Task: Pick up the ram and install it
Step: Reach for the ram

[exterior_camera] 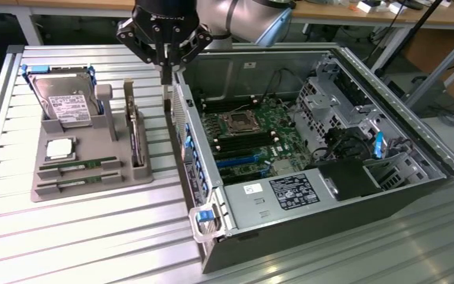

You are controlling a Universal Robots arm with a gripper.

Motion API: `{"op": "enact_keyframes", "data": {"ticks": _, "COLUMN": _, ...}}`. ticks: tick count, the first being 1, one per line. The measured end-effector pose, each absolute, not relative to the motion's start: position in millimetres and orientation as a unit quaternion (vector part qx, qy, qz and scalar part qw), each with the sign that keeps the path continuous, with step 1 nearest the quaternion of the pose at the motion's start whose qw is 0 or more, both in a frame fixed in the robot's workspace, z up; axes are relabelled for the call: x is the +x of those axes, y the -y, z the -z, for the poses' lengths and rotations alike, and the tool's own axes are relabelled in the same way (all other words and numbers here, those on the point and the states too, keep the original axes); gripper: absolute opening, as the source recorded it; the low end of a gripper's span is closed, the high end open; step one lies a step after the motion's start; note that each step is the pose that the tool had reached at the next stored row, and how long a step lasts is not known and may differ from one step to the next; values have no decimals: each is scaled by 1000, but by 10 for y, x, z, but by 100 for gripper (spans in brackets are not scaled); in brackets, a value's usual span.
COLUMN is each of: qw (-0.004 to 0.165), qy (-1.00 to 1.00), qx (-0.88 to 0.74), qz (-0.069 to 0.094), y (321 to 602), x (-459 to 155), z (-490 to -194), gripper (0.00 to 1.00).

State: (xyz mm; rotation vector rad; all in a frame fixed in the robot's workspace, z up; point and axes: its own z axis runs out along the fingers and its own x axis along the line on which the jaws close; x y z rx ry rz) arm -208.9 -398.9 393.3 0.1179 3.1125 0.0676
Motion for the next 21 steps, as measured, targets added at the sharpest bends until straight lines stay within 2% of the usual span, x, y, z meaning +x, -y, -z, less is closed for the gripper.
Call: {"op": "enact_keyframes", "data": {"ticks": 21, "qw": 13, "qy": -999, "qx": 38, "qz": -22, "y": 3989, "x": -2324, "z": -3933, "gripper": 10}}
